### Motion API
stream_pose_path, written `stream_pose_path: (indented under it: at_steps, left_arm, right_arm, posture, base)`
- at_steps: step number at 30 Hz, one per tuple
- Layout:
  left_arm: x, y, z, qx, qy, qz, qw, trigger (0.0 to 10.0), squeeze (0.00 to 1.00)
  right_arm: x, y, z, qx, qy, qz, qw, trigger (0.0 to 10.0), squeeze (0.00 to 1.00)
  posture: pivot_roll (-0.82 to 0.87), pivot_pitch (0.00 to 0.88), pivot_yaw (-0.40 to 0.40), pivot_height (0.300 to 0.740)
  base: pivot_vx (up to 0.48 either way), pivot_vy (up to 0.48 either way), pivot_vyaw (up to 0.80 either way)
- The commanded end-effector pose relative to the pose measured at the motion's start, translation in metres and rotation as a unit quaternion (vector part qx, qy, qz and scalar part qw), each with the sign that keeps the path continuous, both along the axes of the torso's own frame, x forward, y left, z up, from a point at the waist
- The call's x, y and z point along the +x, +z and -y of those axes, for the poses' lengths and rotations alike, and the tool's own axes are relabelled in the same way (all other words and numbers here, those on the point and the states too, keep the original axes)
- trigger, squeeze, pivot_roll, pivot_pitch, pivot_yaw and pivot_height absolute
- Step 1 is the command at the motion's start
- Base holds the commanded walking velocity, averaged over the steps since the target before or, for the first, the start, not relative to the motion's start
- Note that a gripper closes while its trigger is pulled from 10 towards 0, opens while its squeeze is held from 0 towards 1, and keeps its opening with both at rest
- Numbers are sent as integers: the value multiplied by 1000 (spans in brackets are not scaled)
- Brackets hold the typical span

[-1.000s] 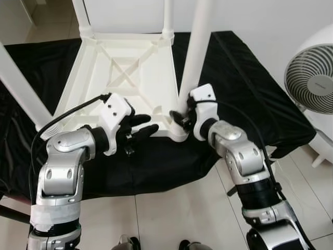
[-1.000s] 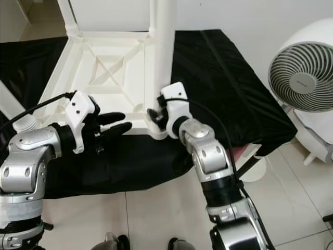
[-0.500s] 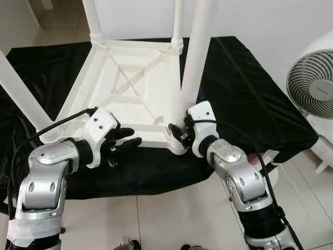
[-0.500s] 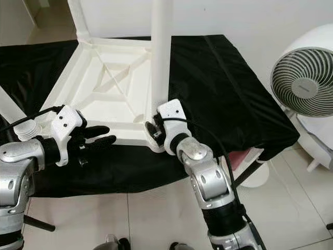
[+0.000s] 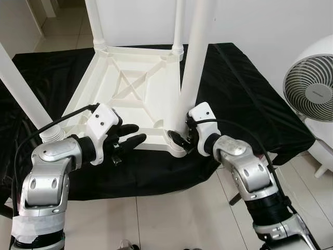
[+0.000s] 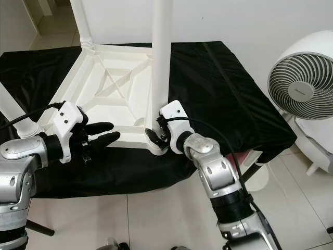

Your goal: Building children table

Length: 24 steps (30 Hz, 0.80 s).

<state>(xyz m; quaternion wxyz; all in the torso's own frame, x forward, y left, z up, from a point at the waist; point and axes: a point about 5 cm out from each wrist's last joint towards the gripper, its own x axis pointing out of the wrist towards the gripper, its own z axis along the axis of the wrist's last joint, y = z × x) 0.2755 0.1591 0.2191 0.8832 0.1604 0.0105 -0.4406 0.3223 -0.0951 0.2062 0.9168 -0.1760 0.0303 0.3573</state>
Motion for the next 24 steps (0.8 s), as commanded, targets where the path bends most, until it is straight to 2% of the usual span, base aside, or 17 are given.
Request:
stream_pose_path:
  at_steps: [1, 2, 3, 4, 5, 10, 11, 12, 13, 18, 19, 20, 21, 22, 24]
  left_arm:
    - [5, 0, -3, -10, 58, 15, 998, 10000, 0]
    - [5, 0, -3, -10, 58, 15, 998, 10000, 0]
    - [6, 0, -2, -12, 58, 15, 998, 10000, 0]
    - [6, 0, -2, -12, 58, 15, 998, 10000, 0]
    - [6, 0, -1, -13, 58, 15, 998, 10000, 0]
    - [5, -1, -1, -16, 61, 14, 998, 10000, 0]
    - [4, -1, -1, -16, 63, 14, 998, 10000, 0]
    - [4, -1, -1, -16, 63, 14, 998, 10000, 0]
    - [4, -1, -2, -17, 65, 14, 998, 10000, 0]
    - [2, -2, -2, -17, 66, 14, 998, 10000, 0]
    - [1, -2, -1, -18, 67, 14, 997, 10000, 0]
    - [1, -2, -1, -18, 67, 14, 997, 10000, 0]
    - [0, -2, 0, -19, 68, 13, 997, 10000, 0]
    - [0, -2, 0, -19, 68, 13, 997, 10000, 0]
    - [1, -3, 1, -21, 70, 13, 997, 10000, 0]
  right_arm:
    - [2, -1, -2, -4, 23, -4, 1000, 10000, 0]
    - [2, -1, -2, -4, 23, -4, 1000, 10000, 0]
    - [5, -1, -3, -16, 63, -11, 998, 10000, 0]
    - [5, -1, -3, -16, 63, -11, 998, 10000, 0]
    - [8, -3, -4, -26, 89, -16, 996, 10000, 0]
    - [14, -5, -4, -27, 116, -34, 992, 10000, 0]
    - [16, -6, -4, -23, 122, -43, 991, 2157, 0]
    - [16, -6, -4, -23, 122, -43, 991, 2157, 0]
    - [17, -6, -3, -8, 124, -55, 991, 0, 0]
    - [18, -7, -2, 7, 122, -66, 990, 0, 0]
    - [22, -9, 1, 26, 69, -69, 995, 0, 0]
    - [22, -9, 1, 26, 69, -69, 995, 0, 0]
    - [27, -11, 5, 48, -9, -70, 996, 0, 0]
    - [27, -11, 5, 48, -9, -70, 996, 0, 0]
    - [28, -18, 9, 77, -142, -64, 985, 0, 0]
  posture:
    - [-59, 59, 36, 740]
    - [-59, 59, 36, 740]
    - [-57, 65, 37, 740]
    - [-57, 65, 37, 740]
    - [-50, 67, 34, 740]
    - [-41, 65, 29, 740]
    - [-41, 65, 29, 740]
    - [-41, 65, 29, 740]
    - [-39, 66, 26, 740]
    - [-42, 70, 25, 740]
    - [-44, 72, 26, 740]
    - [-44, 72, 26, 740]
    - [-44, 73, 25, 740]
    - [-44, 73, 25, 740]
    - [-49, 78, 28, 740]
  base:
    - [0, 0, 0]
    - [0, 0, 0]
    - [0, 0, 0]
    - [0, 0, 0]
    - [0, 0, 0]
    - [0, 0, 0]
    - [0, 0, 0]
    - [0, 0, 0]
    - [0, 0, 0]
    - [0, 0, 0]
    - [0, 0, 0]
    - [0, 0, 0]
    - [0, 0, 0]
    - [0, 0, 0]
    - [0, 0, 0]
